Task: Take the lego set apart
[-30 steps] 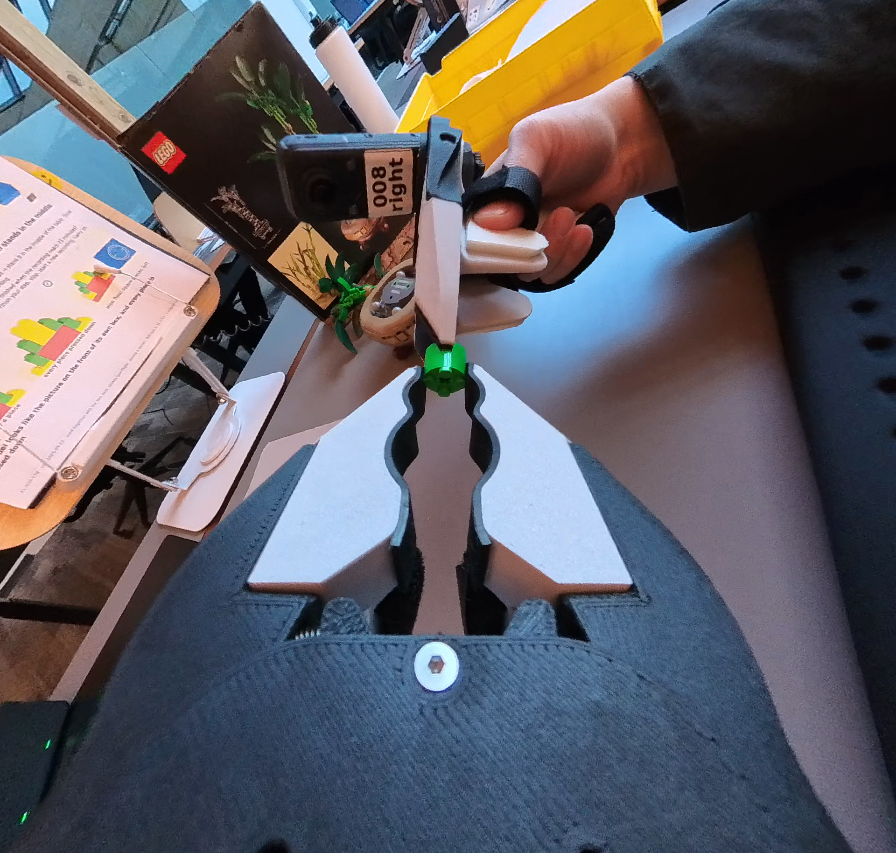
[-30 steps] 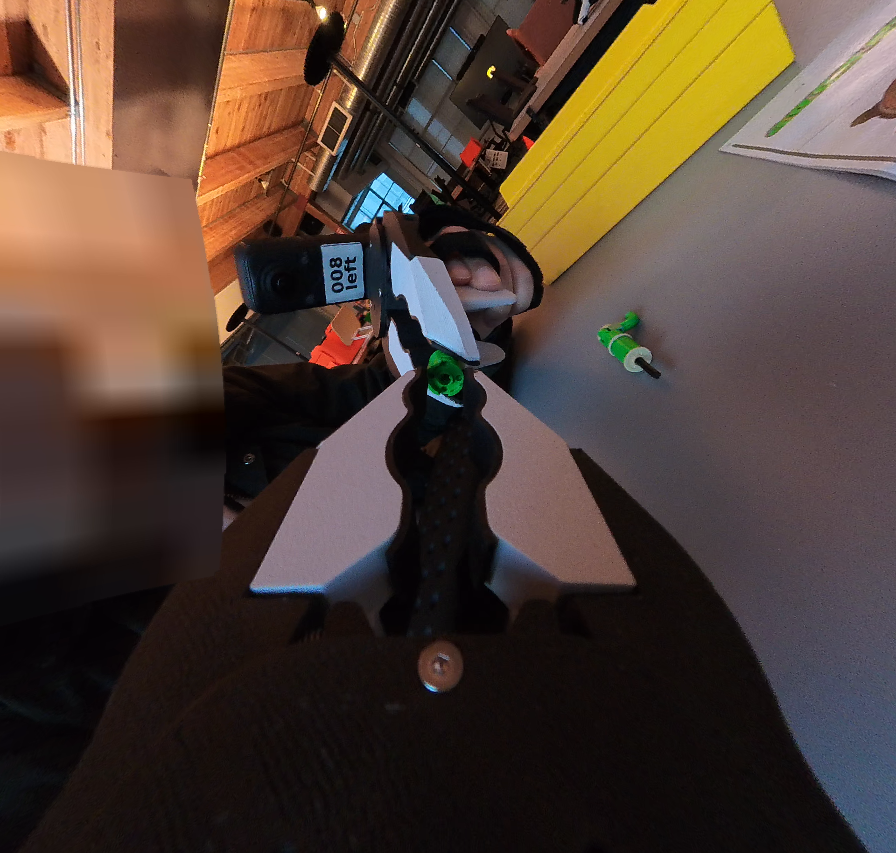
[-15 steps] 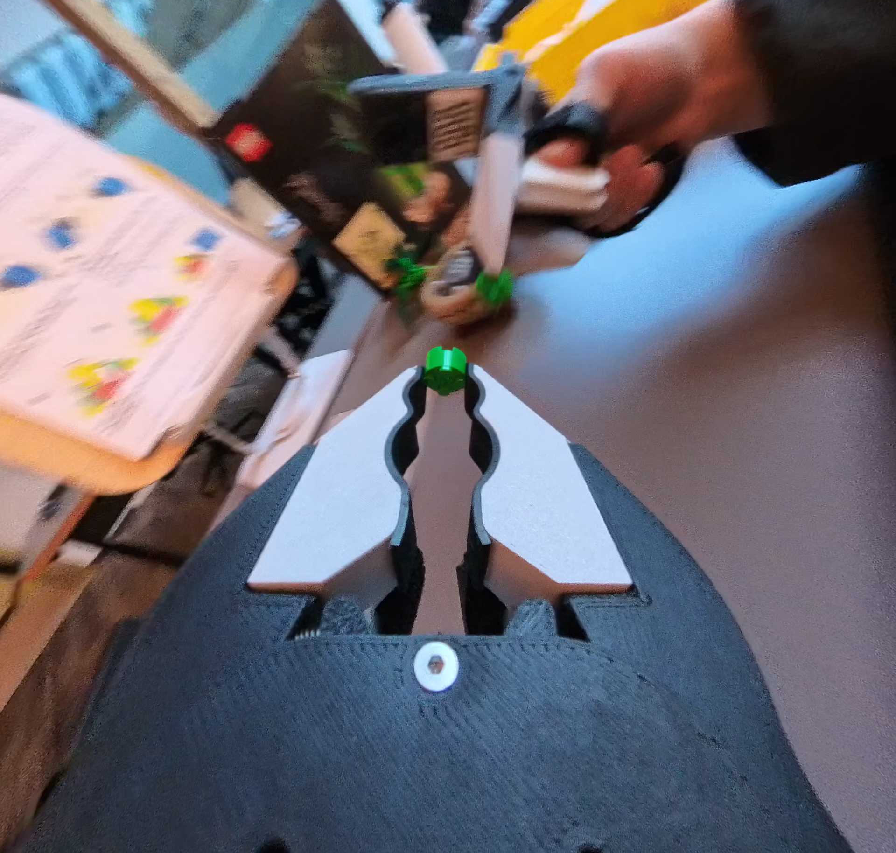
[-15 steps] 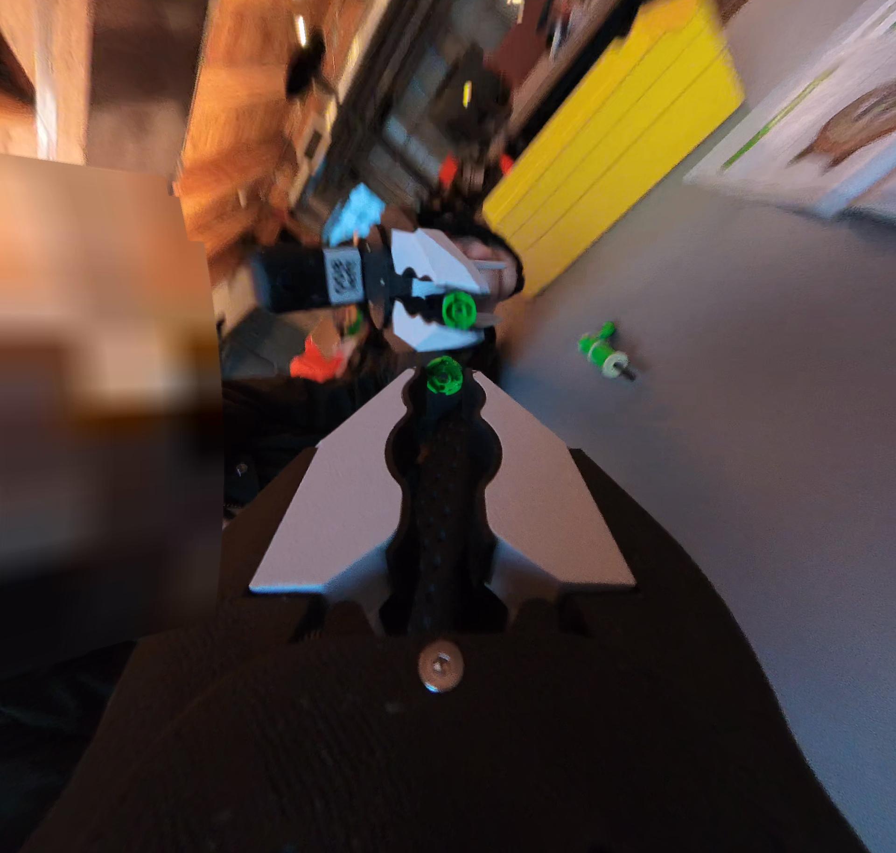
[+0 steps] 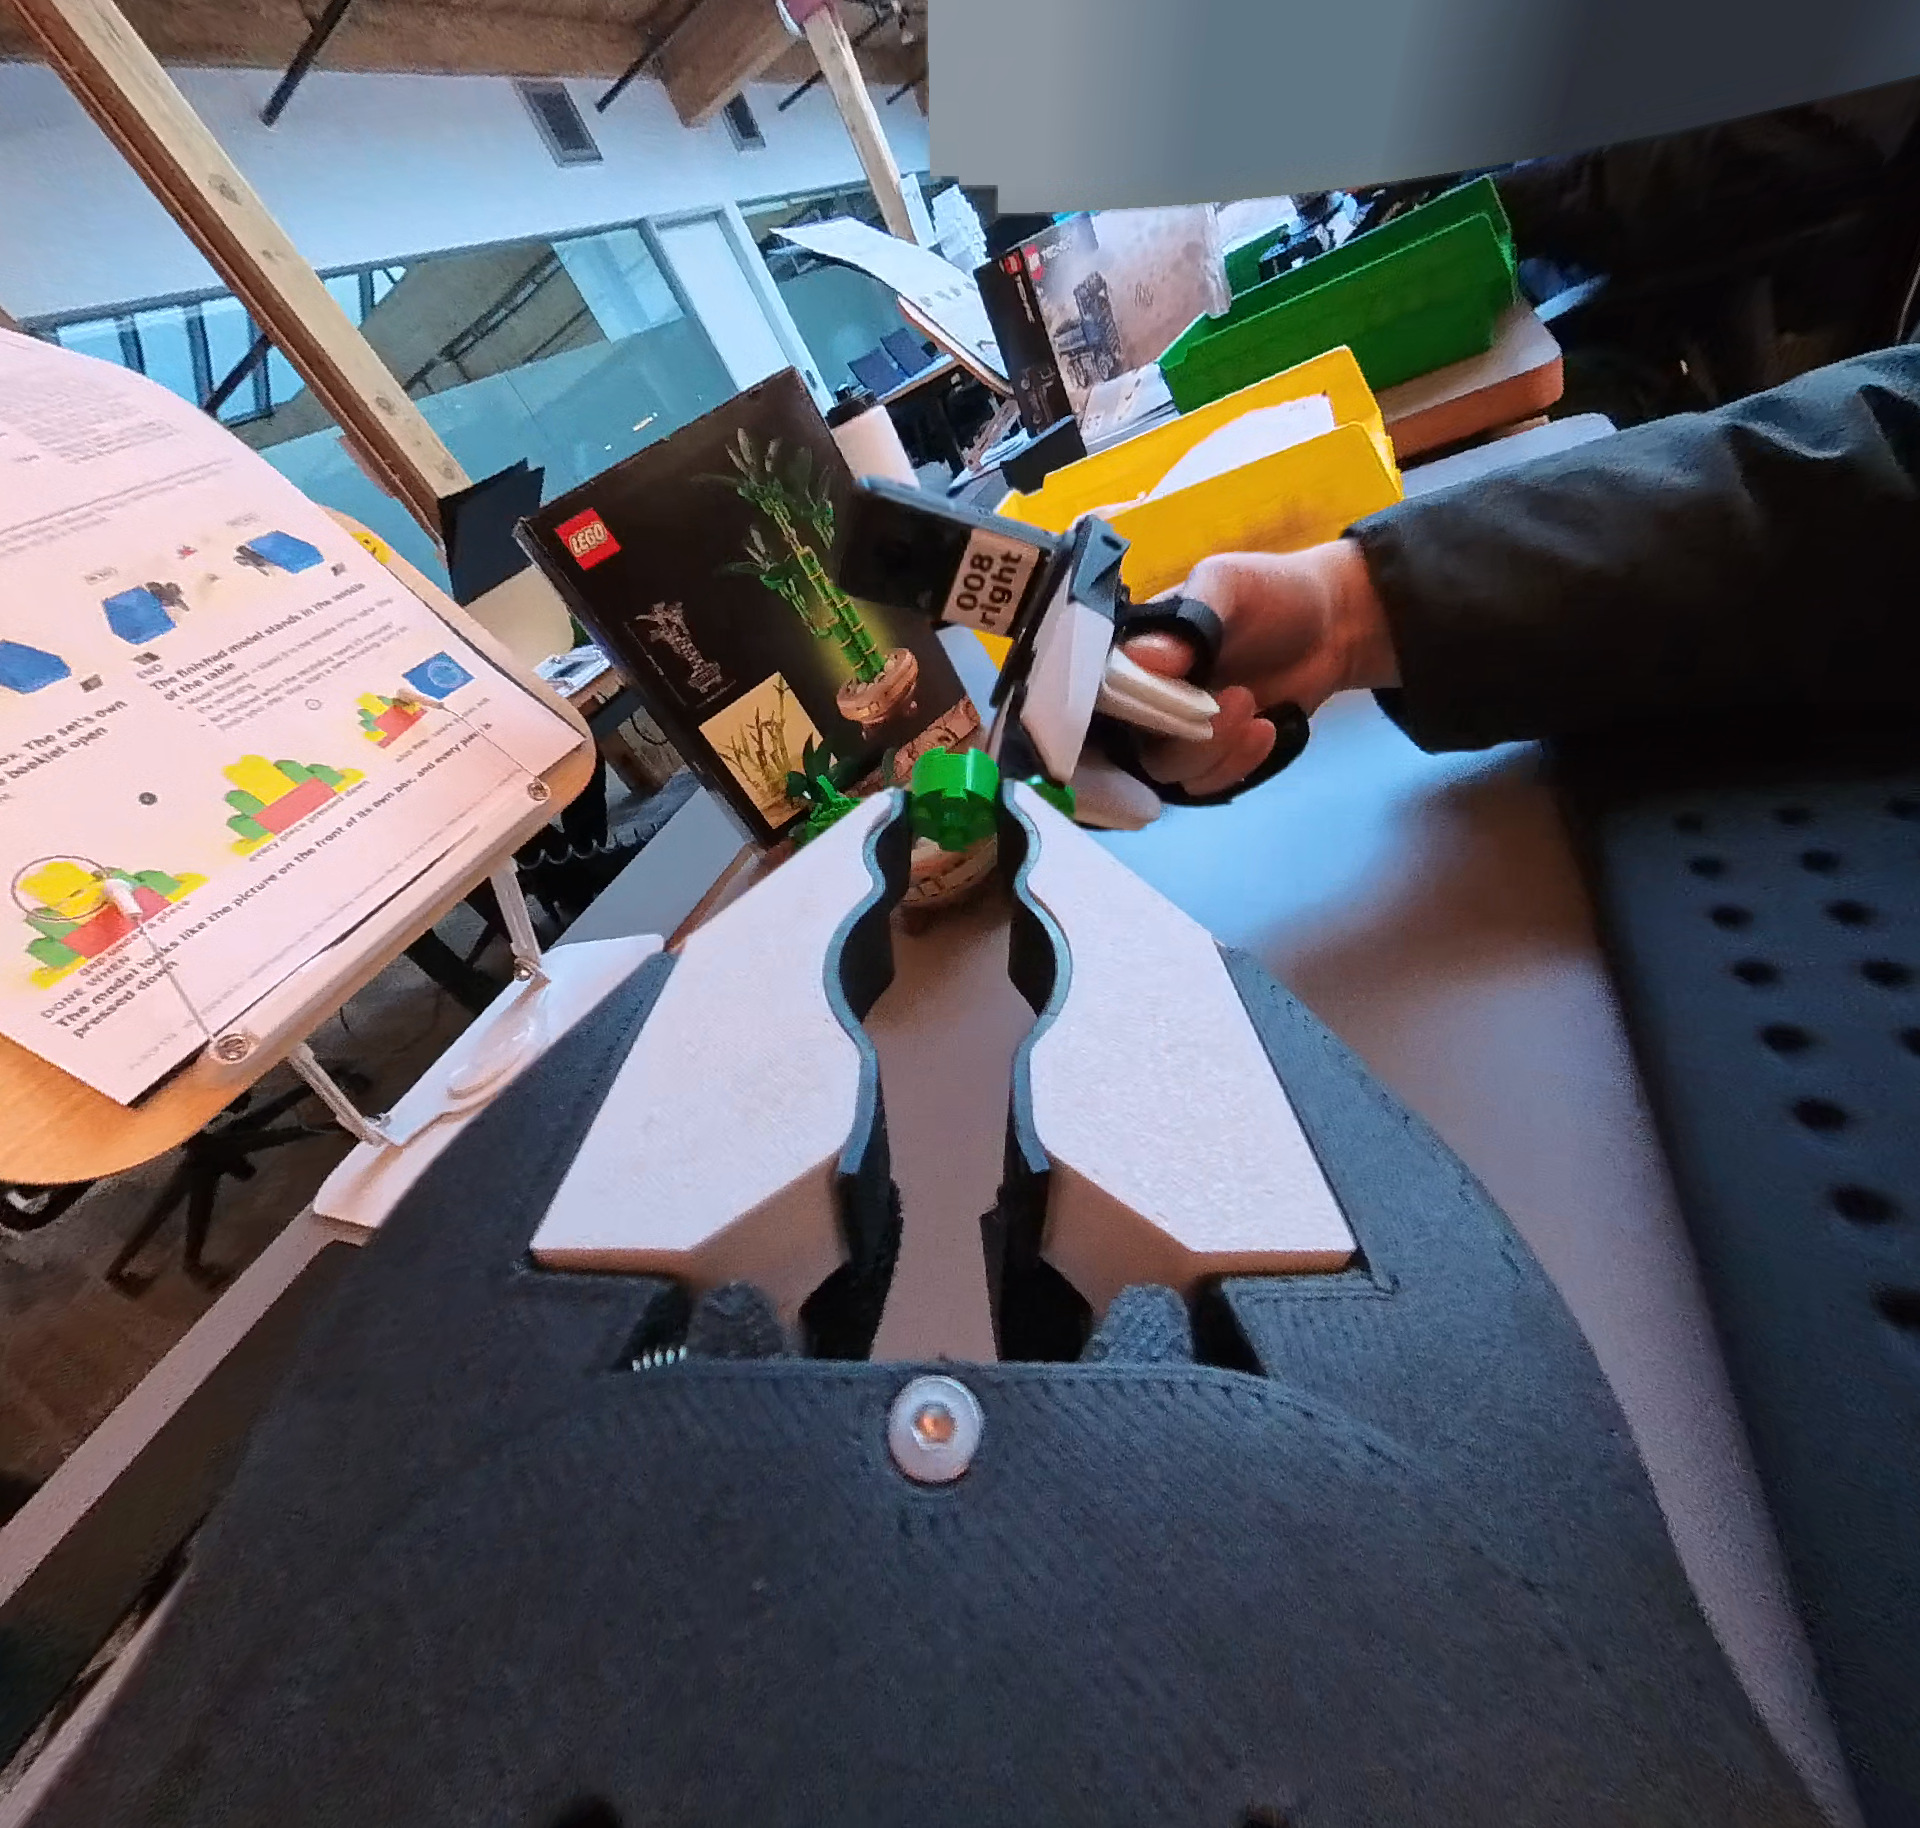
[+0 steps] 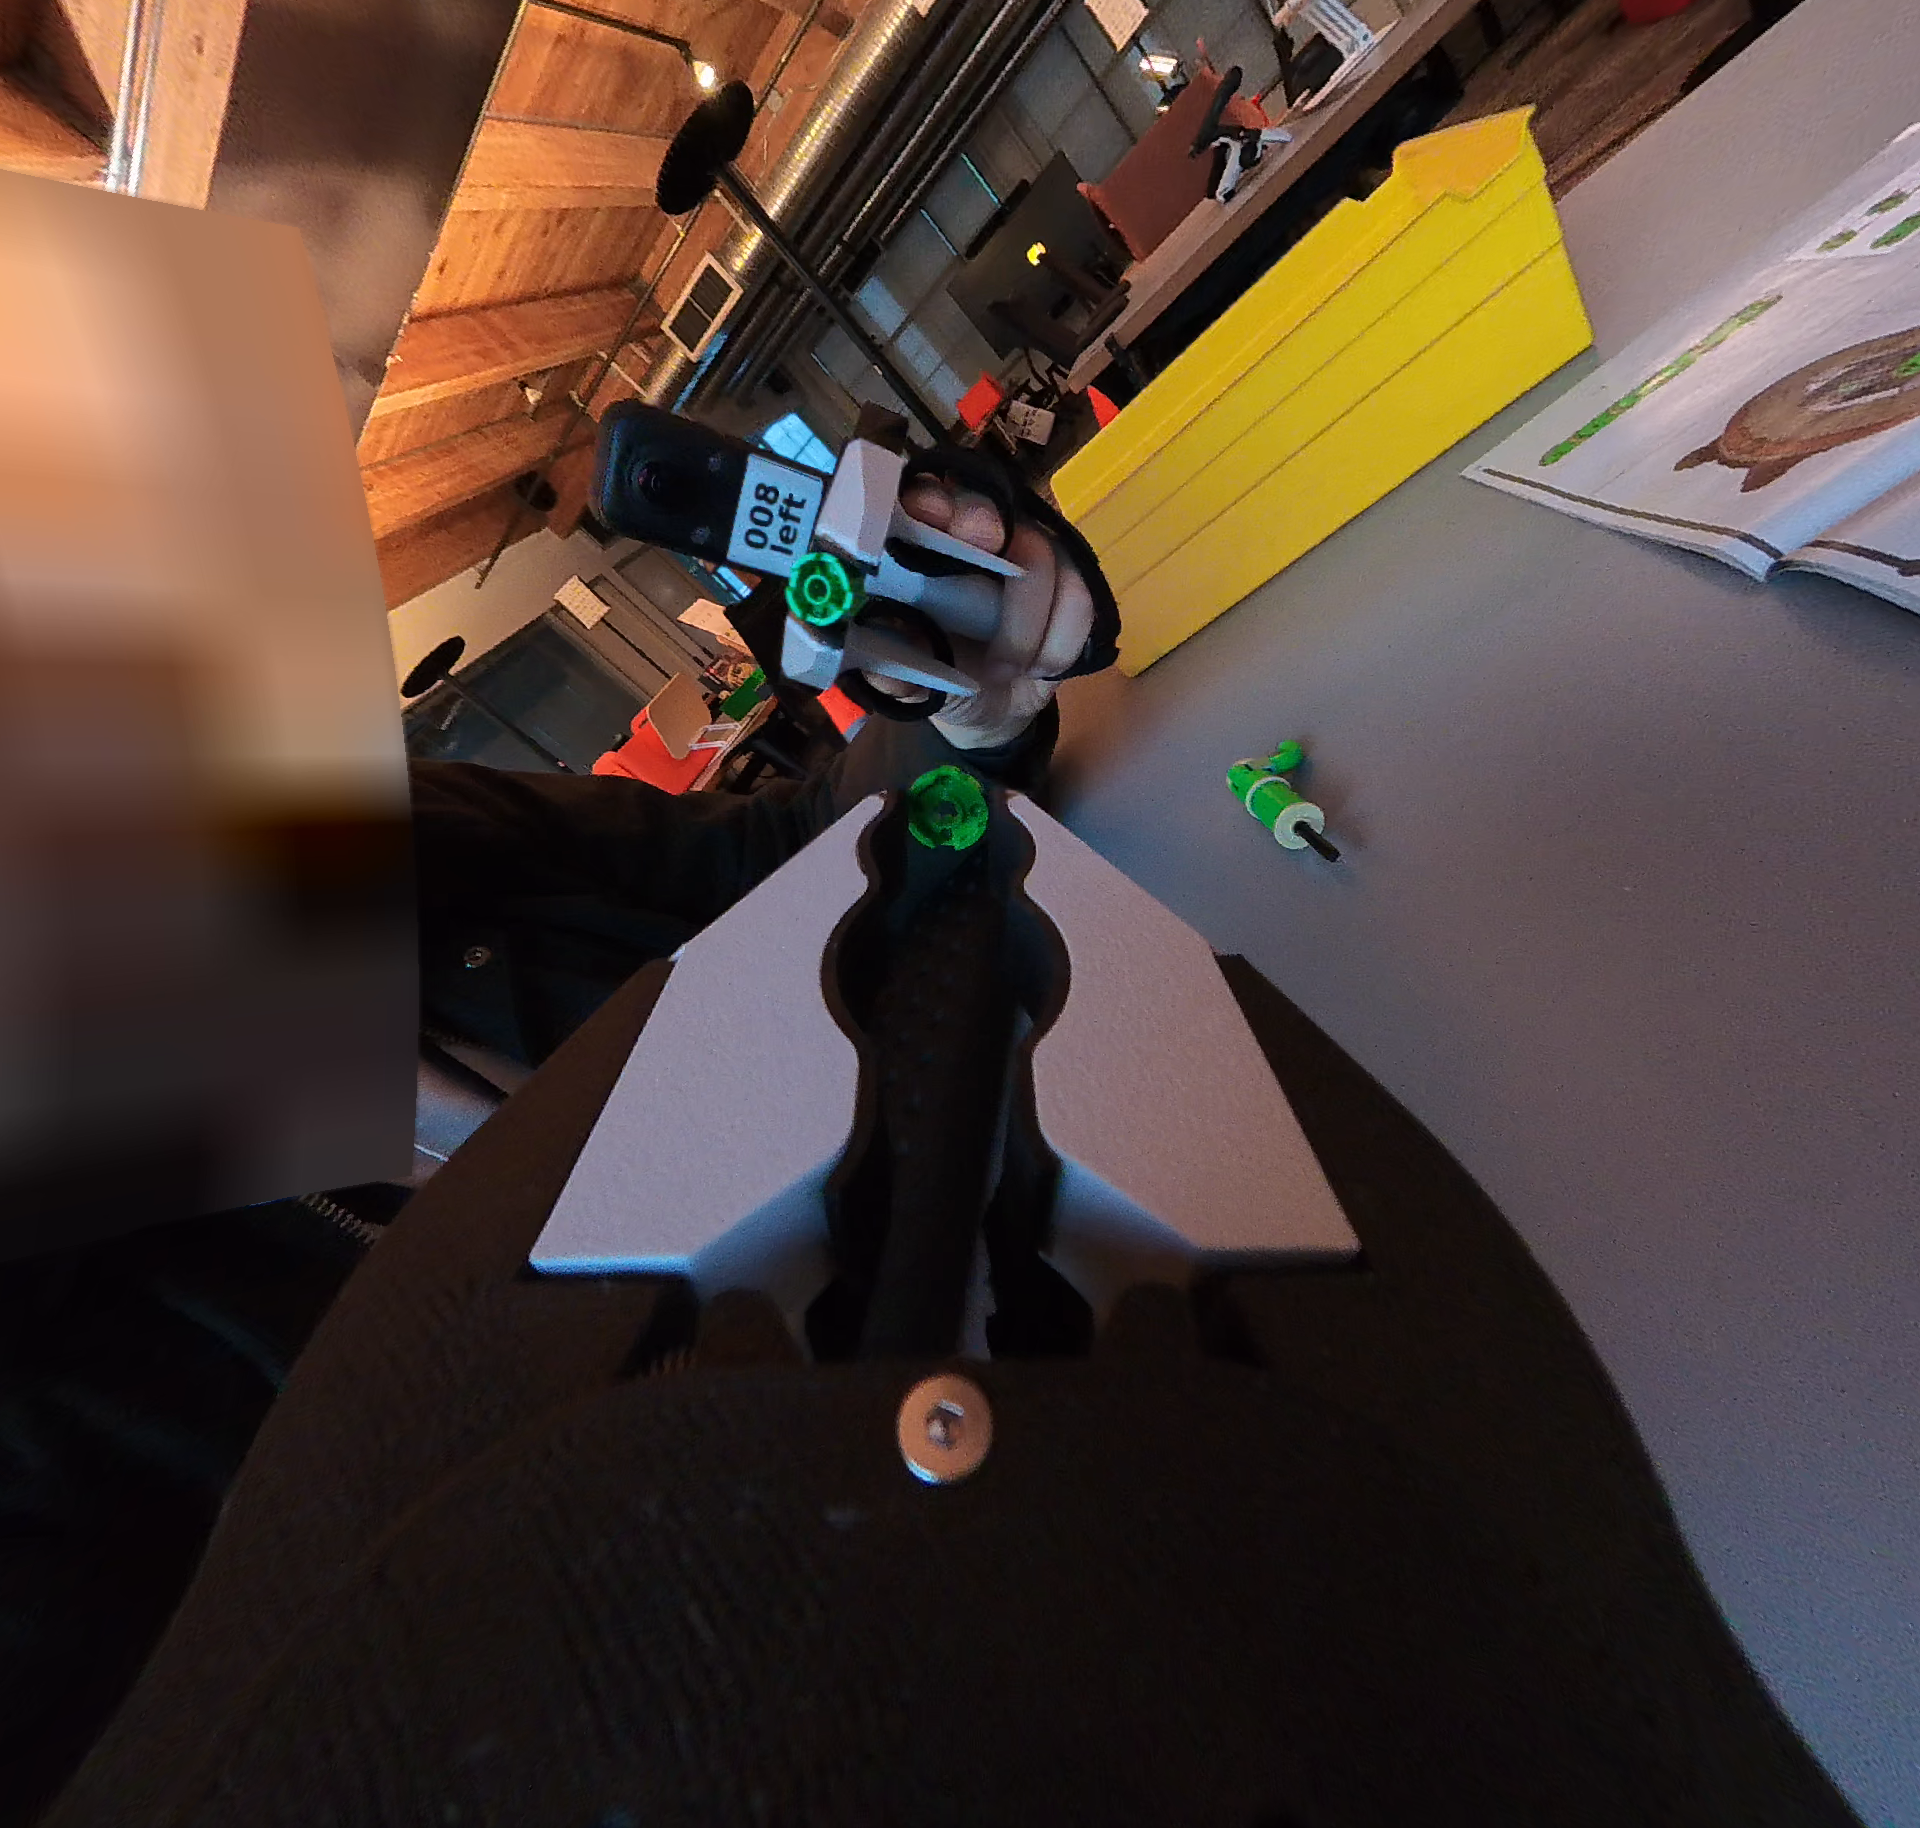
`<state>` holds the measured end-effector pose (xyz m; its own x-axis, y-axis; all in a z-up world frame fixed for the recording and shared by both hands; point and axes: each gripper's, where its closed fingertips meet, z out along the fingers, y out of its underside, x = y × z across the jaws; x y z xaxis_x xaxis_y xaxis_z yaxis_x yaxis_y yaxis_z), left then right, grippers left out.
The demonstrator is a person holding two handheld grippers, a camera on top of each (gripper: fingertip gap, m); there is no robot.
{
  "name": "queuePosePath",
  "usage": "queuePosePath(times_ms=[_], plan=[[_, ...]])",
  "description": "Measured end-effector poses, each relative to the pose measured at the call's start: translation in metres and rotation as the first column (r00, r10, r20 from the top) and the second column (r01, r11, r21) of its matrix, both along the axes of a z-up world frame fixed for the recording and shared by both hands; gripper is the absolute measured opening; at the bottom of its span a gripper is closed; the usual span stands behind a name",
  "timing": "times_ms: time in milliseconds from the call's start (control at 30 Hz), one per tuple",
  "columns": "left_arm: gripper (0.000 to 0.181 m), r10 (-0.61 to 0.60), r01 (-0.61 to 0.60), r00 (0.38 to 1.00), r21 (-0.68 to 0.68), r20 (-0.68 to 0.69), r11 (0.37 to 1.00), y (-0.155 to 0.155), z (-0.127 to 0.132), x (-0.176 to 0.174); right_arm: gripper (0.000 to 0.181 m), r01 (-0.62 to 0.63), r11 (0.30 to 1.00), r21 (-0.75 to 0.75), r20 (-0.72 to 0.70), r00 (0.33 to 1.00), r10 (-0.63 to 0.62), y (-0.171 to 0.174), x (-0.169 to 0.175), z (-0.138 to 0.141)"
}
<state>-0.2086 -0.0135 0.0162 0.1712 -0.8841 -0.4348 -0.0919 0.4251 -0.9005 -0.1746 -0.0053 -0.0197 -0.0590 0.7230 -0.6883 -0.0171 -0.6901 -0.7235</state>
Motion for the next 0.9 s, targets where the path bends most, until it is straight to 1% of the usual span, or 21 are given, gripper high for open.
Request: queuePosePath(times_ms=[67, 100, 167, 200, 267, 333, 367, 467, 533, 600, 633, 700, 767, 833, 867, 900], plan=[[0.014, -0.024, 0.023, 1.000, 0.004, 0.013, 1.000, -0.004, 0.001, 0.000, 0.014, 0.009, 1.000, -0.011, 0.015, 1.000, -0.009, 0.004, -0.002, -0.007], [0.014, -0.039, 0.039, 0.999, 0.003, 0.028, 0.999, -0.007, 0.003, 0.000, 0.014, 0.021, 1.000, -0.012, 0.066, 0.998, -0.020, 0.006, -0.003, -0.016], [0.013, -0.056, 0.056, 0.998, 0.006, 0.034, 0.998, -0.010, 0.003, 0.000, 0.014, 0.037, 0.999, 0.019, 0.216, 0.976, -0.040, 0.008, -0.004, -0.041], [0.013, -0.052, 0.052, 0.998, 0.013, 0.031, 0.999, -0.010, 0.002, 0.001, 0.014, 0.041, 0.998, 0.047, 0.297, 0.953, -0.054, 0.009, -0.005, -0.054], [0.014, -0.014, 0.014, 1.000, 0.037, -0.015, 0.999, -0.004, -0.006, 0.003, 0.014, 0.012, 0.995, 0.094, 0.389, 0.920, -0.048, 0.006, -0.008, -0.069], [0.014, 0.099, -0.086, 0.988, 0.108, -0.122, 0.990, 0.013, -0.025, 0.005, 0.014, -0.002, 0.984, 0.179, 0.494, 0.865, -0.088, 0.007, -0.007, -0.084], [0.014, 0.140, -0.115, 0.975, 0.149, -0.174, 0.982, 0.018, -0.035, 0.006, 0.014, -0.023, 0.972, 0.232, 0.541, 0.834, -0.109, 0.007, -0.007, -0.091], [0.015, 0.221, -0.156, 0.926, 0.224, -0.306, 0.962, 0.029, -0.062, 0.009, 0.015, -0.106, 0.922, 0.372, 0.658, 0.731, -0.182, 0.008, -0.005, -0.109], [0.015, 0.256, -0.170, 0.892, 0.248, -0.374, 0.954, 0.035, -0.076, 0.009, 0.015, -0.170, 0.904, 0.391, 0.724, 0.664, -0.188, 0.005, -0.003, -0.123], [0.015, 0.273, -0.178, 0.869, 0.253, -0.413, 0.951, 0.039, -0.085, 0.008, 0.015, -0.217, 0.912, 0.349, 0.766, 0.626, -0.145, -0.001, -0.004, -0.137], [0.015, 0.277, -0.182, 0.861, 0.251, -0.426, 0.951, 0.040, -0.088, 0.008, 0.015, -0.216, 0.917, 0.335, 0.760, 0.638, -0.127, -0.003, -0.007, -0.137], [0.015, 0.276, -0.184, 0.859, 0.243, -0.432, 0.952, 0.041, -0.090, 0.007, 0.021, -0.183, 0.928, 0.326, 0.720, 0.684, -0.117, -0.002, -0.010, -0.127], [0.015, 0.268, -0.179, 0.868, 0.241, -0.417, 0.954, 0.039, -0.086, 0.008, 0.027, -0.115, 0.925, 0.362, 0.635, 0.757, -0.154, 0.004, -0.014, -0.105], [0.015, 0.243, -0.166, 0.891, 0.224, -0.383, 0.960, 0.033, -0.080, 0.011, 0.033, -0.012, 0.921, 0.390, 0.459, 0.869, -0.183, 0.008, -0.021, -0.068], [0.015, 0.232, -0.159, 0.901, 0.219, -0.367, 0.963, 0.030, -0.076, 0.013, 0.033, 0.042, 0.930, 0.364, 0.342, 0.923, -0.176, 0.008, -0.023, -0.047], [0.015, 0.229, -0.156, 0.907, 0.223, -0.354, 0.962, 0.028, -0.073, 0.014, 0.032, 0.094, 0.945, 0.313, 0.227, 0.959, -0.170, 0.009, -0.022, -0.028]])
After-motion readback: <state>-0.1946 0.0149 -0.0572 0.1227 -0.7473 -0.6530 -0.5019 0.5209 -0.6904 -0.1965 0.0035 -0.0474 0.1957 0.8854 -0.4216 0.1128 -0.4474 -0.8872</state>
